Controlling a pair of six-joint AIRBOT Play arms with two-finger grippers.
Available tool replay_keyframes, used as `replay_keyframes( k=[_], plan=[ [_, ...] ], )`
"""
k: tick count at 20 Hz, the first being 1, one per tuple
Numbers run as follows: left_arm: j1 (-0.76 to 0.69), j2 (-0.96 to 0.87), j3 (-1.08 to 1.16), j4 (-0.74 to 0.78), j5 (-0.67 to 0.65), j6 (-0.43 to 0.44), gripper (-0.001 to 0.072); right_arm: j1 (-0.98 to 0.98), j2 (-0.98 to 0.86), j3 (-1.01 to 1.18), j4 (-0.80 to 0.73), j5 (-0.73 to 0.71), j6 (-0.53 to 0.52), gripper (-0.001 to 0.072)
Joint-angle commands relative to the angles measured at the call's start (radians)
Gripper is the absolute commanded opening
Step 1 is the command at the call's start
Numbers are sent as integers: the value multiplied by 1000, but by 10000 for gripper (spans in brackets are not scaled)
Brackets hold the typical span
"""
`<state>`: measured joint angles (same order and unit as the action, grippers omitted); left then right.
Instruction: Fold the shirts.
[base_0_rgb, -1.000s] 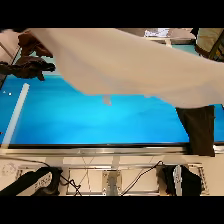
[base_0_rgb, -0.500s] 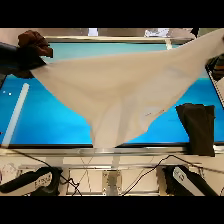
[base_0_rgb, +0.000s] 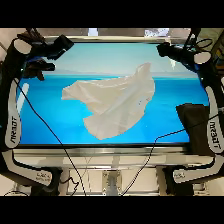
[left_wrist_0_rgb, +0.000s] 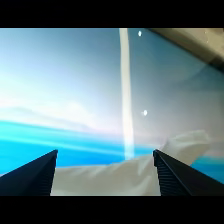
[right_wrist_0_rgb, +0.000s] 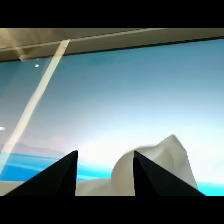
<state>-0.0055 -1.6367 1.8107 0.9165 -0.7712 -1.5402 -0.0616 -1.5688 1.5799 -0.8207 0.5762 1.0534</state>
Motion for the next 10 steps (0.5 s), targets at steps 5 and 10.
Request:
replay_keyframes(
  k=[5, 10],
  plan=[
    [26, -23, 45, 98, -229, 75, 691, -65, -29, -101, -598, 645, 275, 378],
    [26, -23, 45, 186, -362, 88, 691, -76, 105, -457, -294, 562, 232, 369]
  ],
)
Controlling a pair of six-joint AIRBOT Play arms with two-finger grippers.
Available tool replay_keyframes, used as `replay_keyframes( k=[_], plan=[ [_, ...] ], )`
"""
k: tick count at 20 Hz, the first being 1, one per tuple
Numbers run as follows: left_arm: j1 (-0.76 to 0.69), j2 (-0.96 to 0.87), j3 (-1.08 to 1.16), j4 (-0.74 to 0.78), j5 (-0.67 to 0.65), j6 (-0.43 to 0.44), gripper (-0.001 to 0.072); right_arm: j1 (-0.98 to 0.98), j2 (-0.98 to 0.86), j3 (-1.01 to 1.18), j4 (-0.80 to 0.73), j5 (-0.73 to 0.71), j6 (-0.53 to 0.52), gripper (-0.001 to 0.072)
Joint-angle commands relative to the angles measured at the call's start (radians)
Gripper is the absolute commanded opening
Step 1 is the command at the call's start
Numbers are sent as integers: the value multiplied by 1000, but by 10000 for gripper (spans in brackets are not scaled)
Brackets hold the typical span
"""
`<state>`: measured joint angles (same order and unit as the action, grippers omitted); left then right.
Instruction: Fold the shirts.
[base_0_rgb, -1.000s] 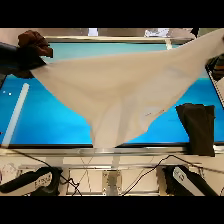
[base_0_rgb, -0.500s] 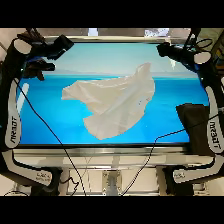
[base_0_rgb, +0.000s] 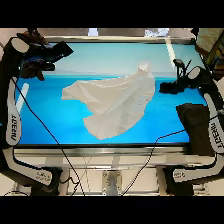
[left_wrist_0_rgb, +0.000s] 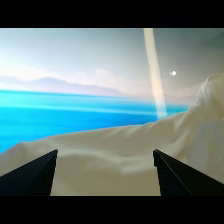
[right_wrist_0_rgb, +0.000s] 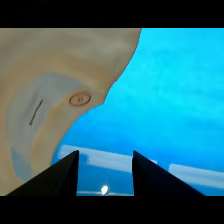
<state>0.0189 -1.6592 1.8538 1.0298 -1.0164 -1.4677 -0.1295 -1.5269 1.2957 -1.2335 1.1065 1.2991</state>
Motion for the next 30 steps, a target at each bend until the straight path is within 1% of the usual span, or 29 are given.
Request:
replay_keyframes(
  k=[1, 4, 10, 12, 17, 18, 20, 22, 24, 25, 26, 28, 30],
  plan=[
    [2, -1, 2, 101, -161, 29, 691, -8, 91, -248, 178, 23, -32, 370],
    [1, -1, 2, 141, -231, 29, 691, -8, 123, -423, 354, -32, -75, 371],
    [0, -1, 2, 137, -259, 55, 691, 8, 123, -631, 647, -146, -170, 372],
    [0, -1, 2, 137, -262, 60, 691, 66, 123, -662, 706, -221, -183, 372],
    [0, -1, 2, 138, -277, 70, 691, 251, 122, -671, 839, -477, -183, 371],
    [0, -1, 2, 140, -285, 82, 691, 267, 122, -671, 859, -492, -183, 371],
    [0, -1, 2, 176, -299, 85, 691, 266, 123, -671, 867, -463, -181, 362],
    [0, -1, 2, 258, -319, 84, 691, 266, 126, -671, 871, -454, -182, 29],
    [1, -2, -17, 377, -345, 77, 691, 266, 150, -670, 867, -462, -183, 27],
    [2, -3, -46, 440, -357, 44, 690, 264, 172, -670, 861, -472, -183, 26],
    [6, -8, -83, 471, -371, 11, 691, 251, 199, -670, 849, -471, -182, 26],
    [22, -27, -183, 460, -373, 10, 691, 180, 269, -670, 827, -446, -180, 26],
    [31, -46, -262, 455, -344, 13, 691, 47, 365, -670, 772, -391, -159, 25]
  ],
)
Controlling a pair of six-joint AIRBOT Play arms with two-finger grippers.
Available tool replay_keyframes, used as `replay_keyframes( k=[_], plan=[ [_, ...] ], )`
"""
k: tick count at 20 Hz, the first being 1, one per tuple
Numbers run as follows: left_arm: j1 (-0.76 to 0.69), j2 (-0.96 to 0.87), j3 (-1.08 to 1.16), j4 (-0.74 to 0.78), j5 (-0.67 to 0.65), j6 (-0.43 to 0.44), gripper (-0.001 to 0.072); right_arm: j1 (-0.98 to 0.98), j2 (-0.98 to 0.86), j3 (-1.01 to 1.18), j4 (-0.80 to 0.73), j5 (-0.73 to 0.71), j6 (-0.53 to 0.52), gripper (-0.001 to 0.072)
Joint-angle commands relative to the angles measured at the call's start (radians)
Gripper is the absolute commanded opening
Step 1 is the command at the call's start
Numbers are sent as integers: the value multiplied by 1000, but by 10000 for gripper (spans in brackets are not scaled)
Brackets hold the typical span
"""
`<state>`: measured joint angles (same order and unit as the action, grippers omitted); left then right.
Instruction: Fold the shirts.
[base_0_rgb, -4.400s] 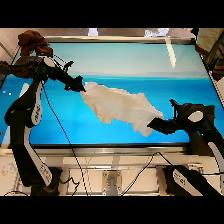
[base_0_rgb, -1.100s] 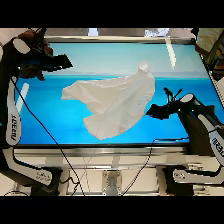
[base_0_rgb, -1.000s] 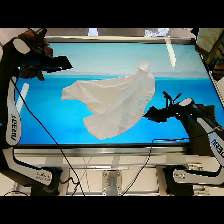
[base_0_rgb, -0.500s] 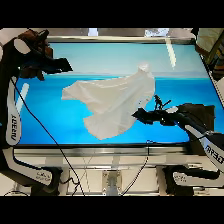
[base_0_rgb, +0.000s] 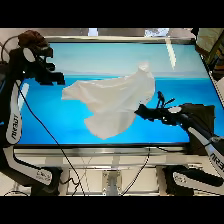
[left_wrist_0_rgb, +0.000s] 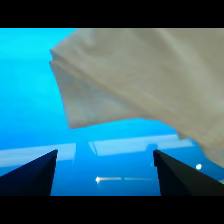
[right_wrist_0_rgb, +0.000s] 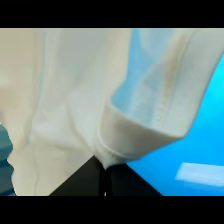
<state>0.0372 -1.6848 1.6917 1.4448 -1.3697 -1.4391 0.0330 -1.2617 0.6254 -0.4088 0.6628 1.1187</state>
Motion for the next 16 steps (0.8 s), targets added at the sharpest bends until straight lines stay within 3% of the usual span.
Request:
replay_keyframes(
  k=[1, 4, 7, 8, 9, 10, 13, 16],
  plan=[
    [13, -32, -121, 16, 19, -19, 690, -190, 146, 0, -95, 90, 45, 25],
    [13, -80, -137, -235, 29, -14, 691, -399, 272, 2, -238, 216, 113, 25],
    [-2, -134, -137, -545, 27, 48, 687, -496, 328, 2, -322, 336, 116, 25],
    [-21, -146, -137, -555, 8, 58, 616, -504, 328, 2, -325, 339, 116, 25],
    [-45, -148, -145, -529, -3, 78, 488, -507, 328, 2, -324, 333, 116, 25],
    [-76, -148, -152, -508, -32, 108, 458, -507, 328, 2, -324, 325, 115, 25],
    [-157, -148, -158, -502, -84, 166, 458, -507, 328, 2, -326, 318, 113, 25],
    [-187, -148, -157, -470, -63, 155, 458, -507, 328, 2, -338, 337, 111, 25]
  ],
)
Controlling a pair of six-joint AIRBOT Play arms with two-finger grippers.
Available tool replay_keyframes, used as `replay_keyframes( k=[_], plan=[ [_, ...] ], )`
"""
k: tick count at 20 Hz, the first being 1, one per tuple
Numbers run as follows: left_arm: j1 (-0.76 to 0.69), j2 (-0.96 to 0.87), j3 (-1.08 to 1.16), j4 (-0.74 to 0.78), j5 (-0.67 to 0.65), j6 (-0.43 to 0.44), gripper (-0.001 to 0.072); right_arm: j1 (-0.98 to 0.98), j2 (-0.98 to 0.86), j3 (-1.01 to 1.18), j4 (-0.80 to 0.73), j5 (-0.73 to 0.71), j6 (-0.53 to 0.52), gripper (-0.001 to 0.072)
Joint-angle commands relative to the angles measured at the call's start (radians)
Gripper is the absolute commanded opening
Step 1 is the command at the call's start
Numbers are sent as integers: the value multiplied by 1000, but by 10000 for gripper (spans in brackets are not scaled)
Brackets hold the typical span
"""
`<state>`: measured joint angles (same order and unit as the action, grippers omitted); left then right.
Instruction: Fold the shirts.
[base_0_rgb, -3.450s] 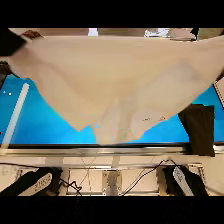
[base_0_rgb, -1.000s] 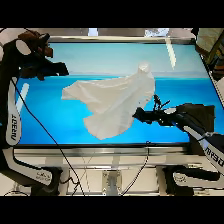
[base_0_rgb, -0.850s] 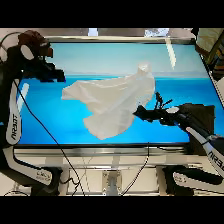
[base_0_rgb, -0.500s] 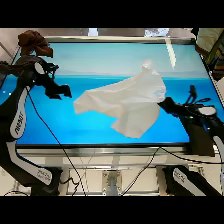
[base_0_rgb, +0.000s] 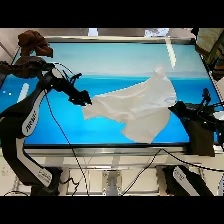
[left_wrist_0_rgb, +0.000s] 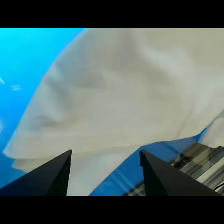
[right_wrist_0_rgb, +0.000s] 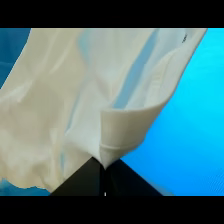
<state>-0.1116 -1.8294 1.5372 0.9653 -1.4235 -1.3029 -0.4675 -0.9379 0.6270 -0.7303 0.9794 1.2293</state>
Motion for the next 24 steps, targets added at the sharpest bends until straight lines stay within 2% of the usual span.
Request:
replay_keyframes(
  k=[1, 5, 11, 15, 19, 21, 24],
  plan=[
    [-38, -3, -3, 45, -16, 2, 458, -6, 4, 0, -24, 26, 0, 25],
    [-38, -3, -3, 193, -110, -21, 459, -6, 4, 0, -30, 32, 0, 25],
    [-37, 14, -10, 195, -172, -22, 459, -6, 4, 0, -51, 40, 0, 25],
    [-38, 13, -65, 195, -165, -22, 459, -6, 4, 0, -51, 42, 0, 25],
    [-38, 13, -142, 195, -122, -24, 458, -6, 4, 0, -51, 40, 0, 25],
    [-38, 13, -156, 172, -26, -24, 459, -6, 4, 0, -50, 40, 0, 24],
    [-38, 13, -155, 14, 138, -24, 458, -6, 4, 0, -35, 45, 0, 25]
  ],
)
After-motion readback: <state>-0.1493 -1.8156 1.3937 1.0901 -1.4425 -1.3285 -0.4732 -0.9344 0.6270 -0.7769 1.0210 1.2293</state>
